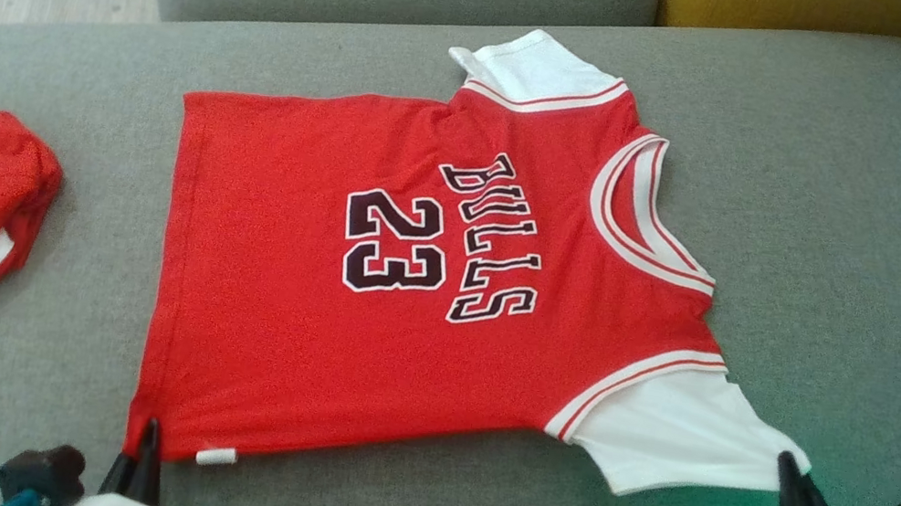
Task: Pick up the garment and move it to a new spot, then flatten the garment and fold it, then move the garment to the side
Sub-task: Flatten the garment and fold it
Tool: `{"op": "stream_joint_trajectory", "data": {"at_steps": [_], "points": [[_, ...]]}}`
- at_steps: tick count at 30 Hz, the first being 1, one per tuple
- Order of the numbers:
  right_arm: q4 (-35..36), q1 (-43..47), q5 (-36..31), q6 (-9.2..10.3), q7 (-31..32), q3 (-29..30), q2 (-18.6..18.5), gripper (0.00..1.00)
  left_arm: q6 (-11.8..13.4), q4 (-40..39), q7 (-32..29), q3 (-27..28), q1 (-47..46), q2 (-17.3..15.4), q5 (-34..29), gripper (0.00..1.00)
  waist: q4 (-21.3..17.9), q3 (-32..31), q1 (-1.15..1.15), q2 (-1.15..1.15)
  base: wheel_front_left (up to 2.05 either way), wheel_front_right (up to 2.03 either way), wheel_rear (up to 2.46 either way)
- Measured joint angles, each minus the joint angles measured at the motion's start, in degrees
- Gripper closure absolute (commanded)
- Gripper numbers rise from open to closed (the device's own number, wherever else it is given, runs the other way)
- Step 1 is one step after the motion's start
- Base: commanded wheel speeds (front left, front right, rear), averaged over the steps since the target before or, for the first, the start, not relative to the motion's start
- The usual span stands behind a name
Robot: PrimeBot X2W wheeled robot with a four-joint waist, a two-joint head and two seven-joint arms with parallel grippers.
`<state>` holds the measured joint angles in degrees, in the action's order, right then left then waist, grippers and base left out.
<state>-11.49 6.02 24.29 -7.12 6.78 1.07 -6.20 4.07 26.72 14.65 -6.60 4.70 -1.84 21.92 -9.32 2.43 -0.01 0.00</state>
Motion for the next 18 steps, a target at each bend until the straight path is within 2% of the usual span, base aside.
{"op": "stream_joint_trajectory", "data": {"at_steps": [6,10,18], "points": [[4.21,-0.73,-0.01,0.0,0.65,1.42,1.2,1.0,0.03,-2.85,0.0,-0.16,-0.35,-0.08,-0.6,1.0,0.71,1.46,0.0,0.0,0.0,0.0,0.0],[4.53,-6.23,-0.12,0.0,0.63,1.48,2.08,1.0,-0.08,-3.57,0.0,-0.92,-5.54,-0.18,-1.72,1.0,1.21,3.43,0.0,0.0,0.0,0.0,0.0],[-1.2,-20.58,-3.25,0.0,-1.35,1.29,2.13,1.0,-0.36,0.23,0.0,-2.22,-19.43,-0.12,-3.18,1.0,2.4,8.55,0.0,0.0,0.0,0.0,0.0]]}}
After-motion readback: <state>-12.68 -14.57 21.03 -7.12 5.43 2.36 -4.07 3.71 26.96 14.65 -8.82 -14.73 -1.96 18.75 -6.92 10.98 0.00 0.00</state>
